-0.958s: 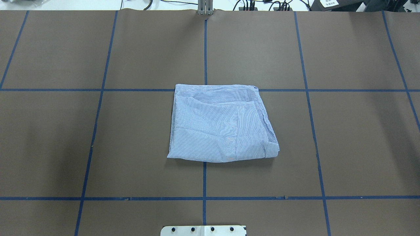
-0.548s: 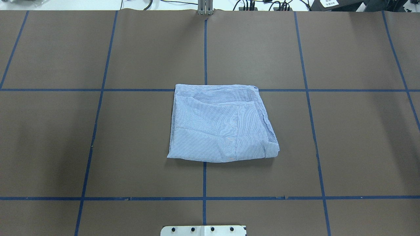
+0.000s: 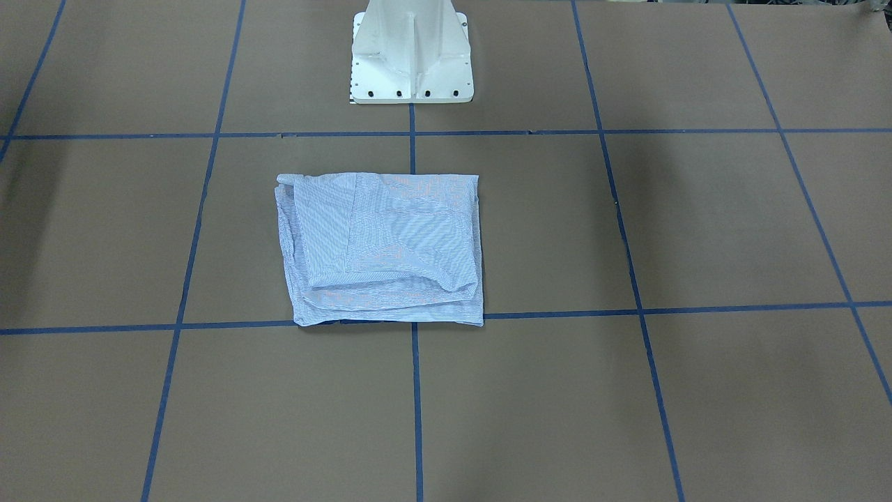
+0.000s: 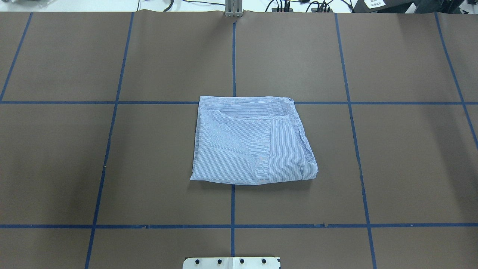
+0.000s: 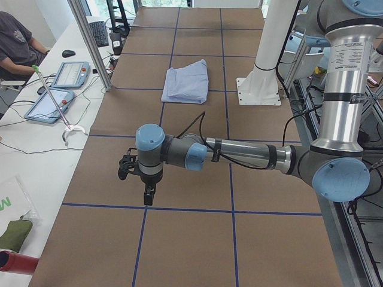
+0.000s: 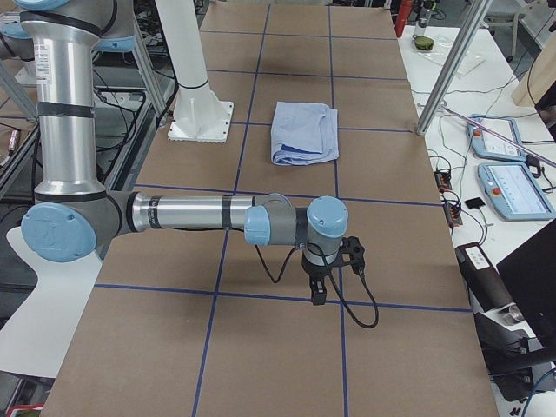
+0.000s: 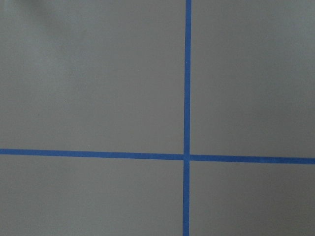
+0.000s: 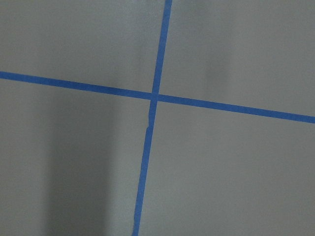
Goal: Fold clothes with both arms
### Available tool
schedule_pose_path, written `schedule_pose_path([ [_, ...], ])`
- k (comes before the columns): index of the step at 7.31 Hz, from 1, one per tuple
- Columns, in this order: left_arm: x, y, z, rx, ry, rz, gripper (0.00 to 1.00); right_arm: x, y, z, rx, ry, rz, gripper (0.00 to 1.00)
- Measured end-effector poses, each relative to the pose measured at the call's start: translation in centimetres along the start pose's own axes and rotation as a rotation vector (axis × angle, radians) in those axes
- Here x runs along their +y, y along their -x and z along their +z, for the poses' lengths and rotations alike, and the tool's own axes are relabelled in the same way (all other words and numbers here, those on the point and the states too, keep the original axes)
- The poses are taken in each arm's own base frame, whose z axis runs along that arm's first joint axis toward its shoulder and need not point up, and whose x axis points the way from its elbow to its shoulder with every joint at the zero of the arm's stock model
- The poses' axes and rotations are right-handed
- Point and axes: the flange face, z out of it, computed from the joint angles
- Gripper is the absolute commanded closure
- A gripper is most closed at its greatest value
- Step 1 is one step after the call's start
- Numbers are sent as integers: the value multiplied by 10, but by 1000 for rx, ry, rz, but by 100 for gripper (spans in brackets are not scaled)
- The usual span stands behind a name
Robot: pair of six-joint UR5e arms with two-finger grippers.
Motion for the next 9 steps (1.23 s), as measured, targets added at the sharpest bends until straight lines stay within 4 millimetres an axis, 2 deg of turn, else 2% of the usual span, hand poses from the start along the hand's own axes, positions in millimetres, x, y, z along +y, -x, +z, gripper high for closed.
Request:
schedule_pose_path([
  [2,19,9,7,55,56,59,0,5,-1,4,-20,7,37,0],
  [4,40,19,14,113,73,47,0,11,-4,7,-33,11,59,0],
  [9,43,21,13,118,73,27,0,24,-9,10,-31,14,83,0],
])
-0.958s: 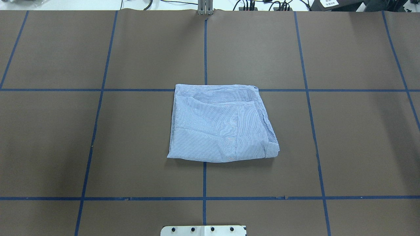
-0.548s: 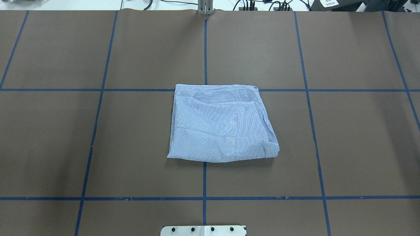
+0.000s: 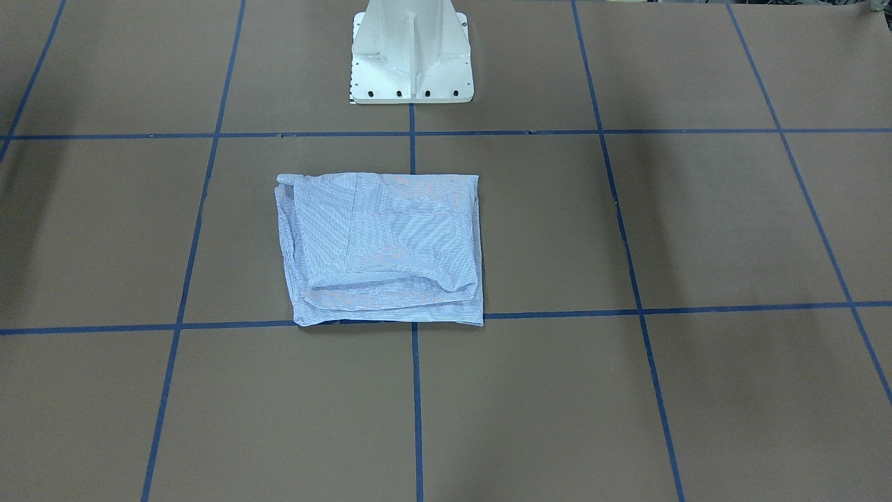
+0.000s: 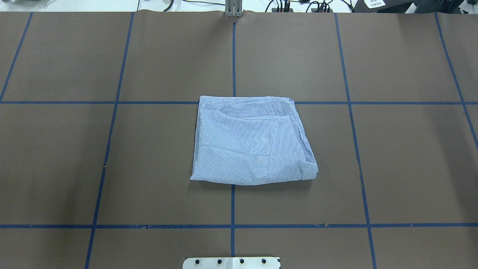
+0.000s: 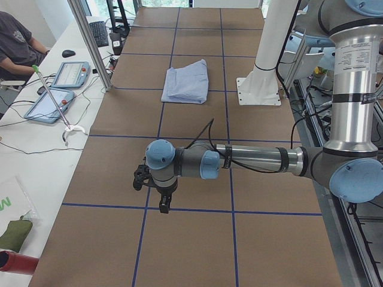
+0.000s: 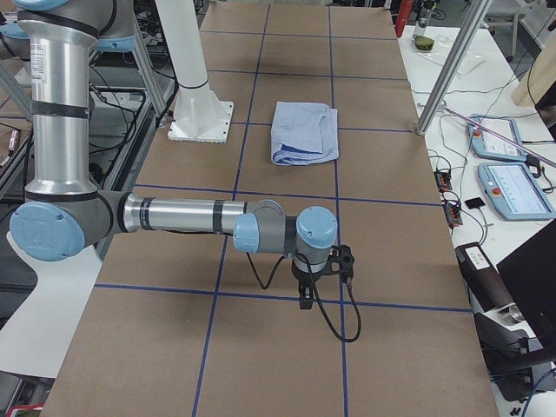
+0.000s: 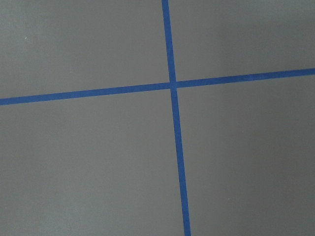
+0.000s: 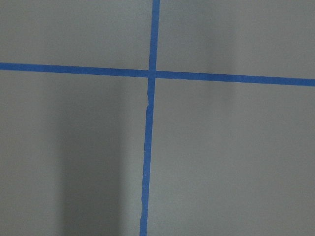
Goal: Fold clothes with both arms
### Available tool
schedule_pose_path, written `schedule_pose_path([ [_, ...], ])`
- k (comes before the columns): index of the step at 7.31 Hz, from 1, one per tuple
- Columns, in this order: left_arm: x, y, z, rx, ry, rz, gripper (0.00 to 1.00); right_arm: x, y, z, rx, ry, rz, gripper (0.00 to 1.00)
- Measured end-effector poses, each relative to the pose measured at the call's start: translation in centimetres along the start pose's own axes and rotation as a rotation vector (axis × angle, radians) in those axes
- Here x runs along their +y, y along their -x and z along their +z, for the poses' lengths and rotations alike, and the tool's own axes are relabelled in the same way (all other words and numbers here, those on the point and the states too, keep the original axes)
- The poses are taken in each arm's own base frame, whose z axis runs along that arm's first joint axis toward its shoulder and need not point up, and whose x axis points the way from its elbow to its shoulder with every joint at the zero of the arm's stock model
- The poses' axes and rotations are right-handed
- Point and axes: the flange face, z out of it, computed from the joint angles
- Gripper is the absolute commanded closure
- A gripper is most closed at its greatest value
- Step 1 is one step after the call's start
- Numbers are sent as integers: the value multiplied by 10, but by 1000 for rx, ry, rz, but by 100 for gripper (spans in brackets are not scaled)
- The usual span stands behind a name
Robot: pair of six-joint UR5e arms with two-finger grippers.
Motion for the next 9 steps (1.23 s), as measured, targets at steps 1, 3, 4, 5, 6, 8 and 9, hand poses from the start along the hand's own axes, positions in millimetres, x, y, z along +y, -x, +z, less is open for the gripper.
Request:
schedule_pose_path([
  [1,0,0,-1,-1,-2,0,0,8,1,-1,-1,-3,44,0],
  [3,-1,-2,-3,-3,-7,3,0,24,9,-9,-3,-16,132,0],
  [4,-2,-2,-4,-4,-8,5,0,27,10,-10,-3,-18,146,0],
  [5,-3,-3,-5,-5,-9,6,0,27,11,-10,-3,-19,149,0],
  [6,-3,-3,-5,-5,-10,6,0,26,12,-11,-4,-21,147,0],
  [8,-3,-3,-5,-5,-11,6,0,25,12,-11,-6,-21,145,0],
  [9,-4,-4,-5,-5,-11,6,0,25,12,-11,-6,-20,146,0],
])
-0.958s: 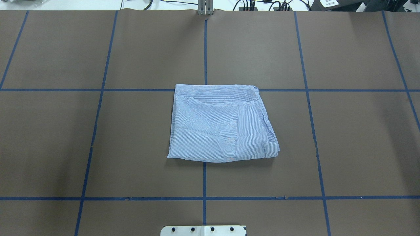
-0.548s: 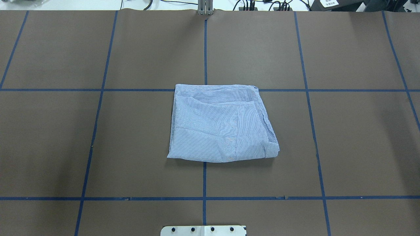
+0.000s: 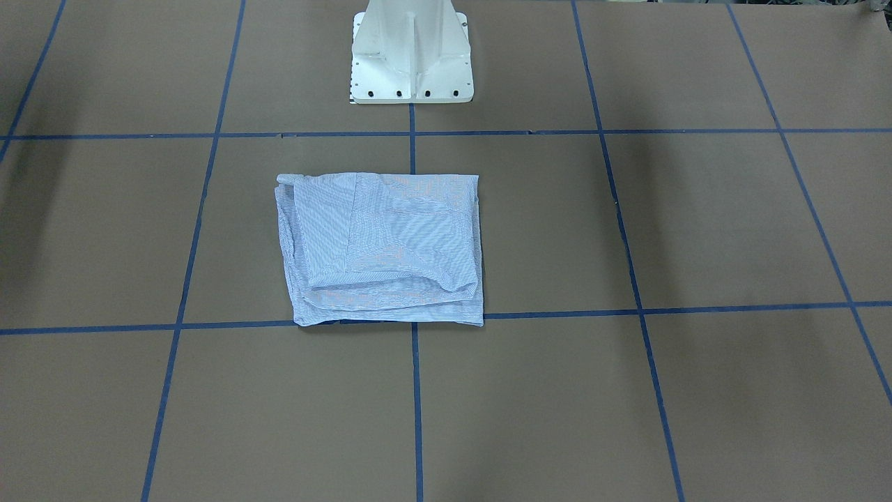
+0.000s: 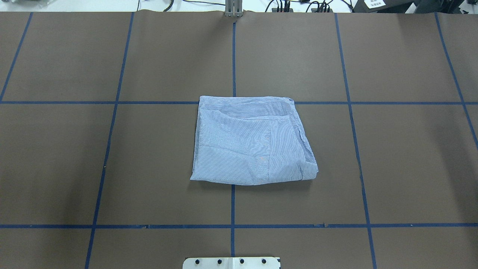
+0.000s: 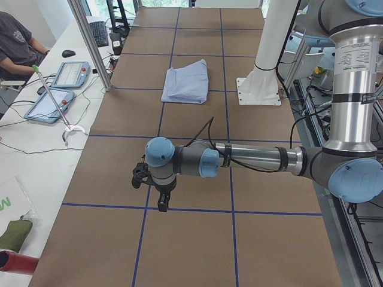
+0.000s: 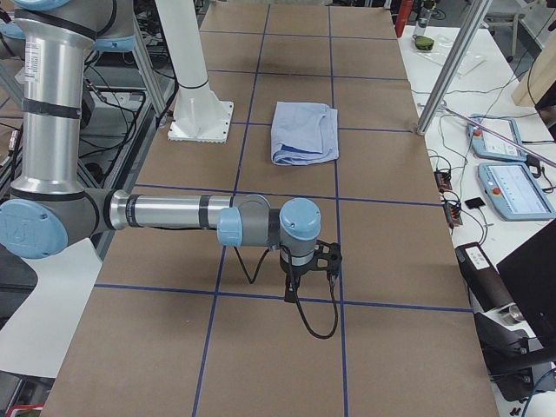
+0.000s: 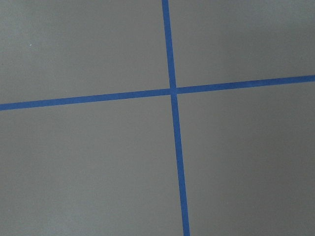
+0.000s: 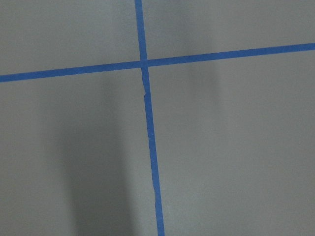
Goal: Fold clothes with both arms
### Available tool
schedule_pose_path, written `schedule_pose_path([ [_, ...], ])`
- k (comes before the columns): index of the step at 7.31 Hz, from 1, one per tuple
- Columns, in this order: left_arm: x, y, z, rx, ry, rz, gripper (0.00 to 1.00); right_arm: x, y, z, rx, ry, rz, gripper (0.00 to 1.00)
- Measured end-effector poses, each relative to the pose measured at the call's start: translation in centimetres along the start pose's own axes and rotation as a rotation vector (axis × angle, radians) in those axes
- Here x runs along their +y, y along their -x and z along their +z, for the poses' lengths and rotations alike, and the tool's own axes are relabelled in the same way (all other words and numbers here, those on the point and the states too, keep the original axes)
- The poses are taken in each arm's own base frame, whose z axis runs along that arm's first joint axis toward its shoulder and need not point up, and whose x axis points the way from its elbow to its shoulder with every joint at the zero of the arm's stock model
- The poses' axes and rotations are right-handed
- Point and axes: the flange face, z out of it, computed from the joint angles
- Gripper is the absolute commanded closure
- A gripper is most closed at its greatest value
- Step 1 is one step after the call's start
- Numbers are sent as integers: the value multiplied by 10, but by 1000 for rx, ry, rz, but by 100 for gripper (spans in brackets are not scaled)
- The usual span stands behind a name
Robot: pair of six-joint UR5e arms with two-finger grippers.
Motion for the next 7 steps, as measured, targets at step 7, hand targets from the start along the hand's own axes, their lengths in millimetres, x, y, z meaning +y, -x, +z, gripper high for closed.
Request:
schedule_pose_path([
  [7,-1,0,0,0,-1,2,0,-2,1,0,-2,0,-117,0],
])
